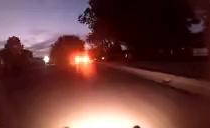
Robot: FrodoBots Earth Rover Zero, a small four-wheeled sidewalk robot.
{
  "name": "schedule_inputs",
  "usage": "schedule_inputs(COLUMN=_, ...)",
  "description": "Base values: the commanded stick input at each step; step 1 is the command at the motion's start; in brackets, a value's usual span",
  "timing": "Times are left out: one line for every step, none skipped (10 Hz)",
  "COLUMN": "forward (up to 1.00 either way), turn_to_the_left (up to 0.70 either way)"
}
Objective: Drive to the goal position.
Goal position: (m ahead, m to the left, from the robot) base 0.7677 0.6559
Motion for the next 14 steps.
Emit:
schedule_inputs(forward=0.70, turn_to_the_left=0.00)
schedule_inputs(forward=0.70, turn_to_the_left=0.00)
schedule_inputs(forward=0.70, turn_to_the_left=0.00)
schedule_inputs(forward=0.70, turn_to_the_left=0.00)
schedule_inputs(forward=0.70, turn_to_the_left=0.00)
schedule_inputs(forward=0.70, turn_to_the_left=-0.05)
schedule_inputs(forward=0.70, turn_to_the_left=-0.14)
schedule_inputs(forward=0.70, turn_to_the_left=-0.23)
schedule_inputs(forward=0.70, turn_to_the_left=-0.31)
schedule_inputs(forward=0.70, turn_to_the_left=-0.35)
schedule_inputs(forward=0.70, turn_to_the_left=-0.35)
schedule_inputs(forward=0.70, turn_to_the_left=-0.35)
schedule_inputs(forward=0.70, turn_to_the_left=-0.35)
schedule_inputs(forward=0.70, turn_to_the_left=-0.35)
